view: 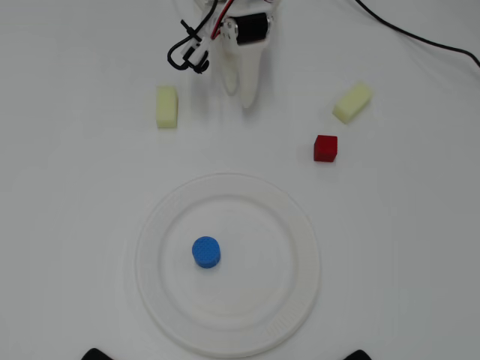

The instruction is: Grasp a blue block and put it in the dish.

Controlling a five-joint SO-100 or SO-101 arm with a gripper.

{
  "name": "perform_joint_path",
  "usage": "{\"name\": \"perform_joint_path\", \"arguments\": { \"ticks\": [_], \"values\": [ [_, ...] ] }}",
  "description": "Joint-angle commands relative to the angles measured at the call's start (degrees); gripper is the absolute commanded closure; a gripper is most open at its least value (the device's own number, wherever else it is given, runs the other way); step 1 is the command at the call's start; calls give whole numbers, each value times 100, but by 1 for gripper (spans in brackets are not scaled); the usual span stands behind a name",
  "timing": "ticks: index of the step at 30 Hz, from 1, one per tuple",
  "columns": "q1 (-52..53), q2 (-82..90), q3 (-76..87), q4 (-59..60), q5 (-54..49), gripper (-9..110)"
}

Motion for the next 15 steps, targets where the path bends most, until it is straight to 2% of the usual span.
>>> {"name": "perform_joint_path", "arguments": {
  "ticks": [1,6,10,11,15],
  "values": [
    [-79,976,589,220,-70,101],
    [-35,976,624,193,-264,101],
    [281,976,686,844,-2637,101],
    [369,967,686,870,-2769,101],
    [765,967,686,457,-1345,101]
  ]
}}
